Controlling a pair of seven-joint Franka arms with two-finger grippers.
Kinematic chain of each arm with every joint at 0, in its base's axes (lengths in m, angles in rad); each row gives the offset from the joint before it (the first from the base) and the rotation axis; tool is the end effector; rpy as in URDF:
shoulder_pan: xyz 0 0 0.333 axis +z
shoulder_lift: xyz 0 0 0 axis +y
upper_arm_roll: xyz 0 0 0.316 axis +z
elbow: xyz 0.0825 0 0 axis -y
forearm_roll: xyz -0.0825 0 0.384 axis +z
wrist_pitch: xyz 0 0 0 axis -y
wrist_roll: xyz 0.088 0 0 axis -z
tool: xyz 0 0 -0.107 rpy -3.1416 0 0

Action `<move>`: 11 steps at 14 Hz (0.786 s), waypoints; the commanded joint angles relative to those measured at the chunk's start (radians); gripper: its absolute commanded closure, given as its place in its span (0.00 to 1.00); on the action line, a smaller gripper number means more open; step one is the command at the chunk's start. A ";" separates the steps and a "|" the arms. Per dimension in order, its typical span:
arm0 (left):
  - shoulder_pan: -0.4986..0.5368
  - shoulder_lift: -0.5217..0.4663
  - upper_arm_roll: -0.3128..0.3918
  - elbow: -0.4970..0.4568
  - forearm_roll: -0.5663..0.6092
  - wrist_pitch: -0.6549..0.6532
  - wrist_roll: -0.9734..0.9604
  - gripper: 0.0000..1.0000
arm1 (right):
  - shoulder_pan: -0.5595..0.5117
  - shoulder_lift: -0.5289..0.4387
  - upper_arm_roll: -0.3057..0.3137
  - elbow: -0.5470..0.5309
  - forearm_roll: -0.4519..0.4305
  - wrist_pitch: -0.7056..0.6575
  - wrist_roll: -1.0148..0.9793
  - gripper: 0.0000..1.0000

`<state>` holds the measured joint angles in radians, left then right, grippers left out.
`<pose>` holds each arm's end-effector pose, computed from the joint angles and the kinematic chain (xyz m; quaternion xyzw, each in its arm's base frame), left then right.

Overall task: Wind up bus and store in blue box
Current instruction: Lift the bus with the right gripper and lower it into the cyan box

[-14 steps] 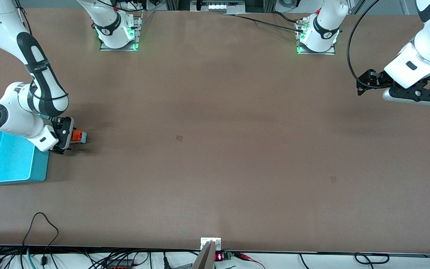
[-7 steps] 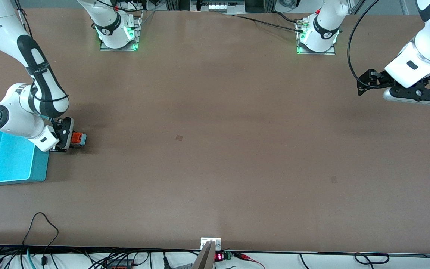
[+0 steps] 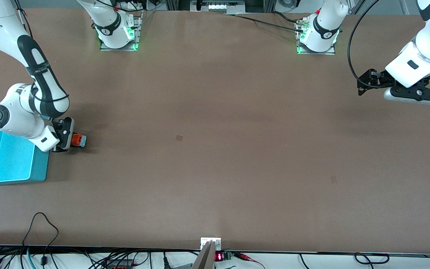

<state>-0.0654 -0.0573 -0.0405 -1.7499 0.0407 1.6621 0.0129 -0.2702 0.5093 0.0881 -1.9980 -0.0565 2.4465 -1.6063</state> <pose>0.5375 -0.0536 0.5789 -0.9978 0.0615 0.0143 0.0221 0.5916 -0.1099 0.1972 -0.7453 -0.6661 0.0149 0.0253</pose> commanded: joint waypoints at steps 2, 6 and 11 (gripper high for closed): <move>-0.001 0.023 -0.004 0.047 0.021 -0.016 -0.010 0.00 | 0.051 -0.116 0.033 0.033 0.000 -0.052 0.239 1.00; 0.009 0.031 -0.004 0.053 0.021 -0.022 -0.002 0.00 | 0.051 -0.192 0.012 0.126 -0.002 -0.197 0.604 1.00; 0.009 0.031 -0.004 0.053 0.021 -0.021 -0.001 0.00 | 0.006 -0.170 -0.189 0.179 0.088 -0.204 0.801 1.00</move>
<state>-0.0592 -0.0420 -0.0405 -1.7297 0.0407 1.6622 0.0128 -0.2580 0.3049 -0.0535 -1.8444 -0.0155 2.2503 -0.8775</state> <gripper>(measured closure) 0.000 0.463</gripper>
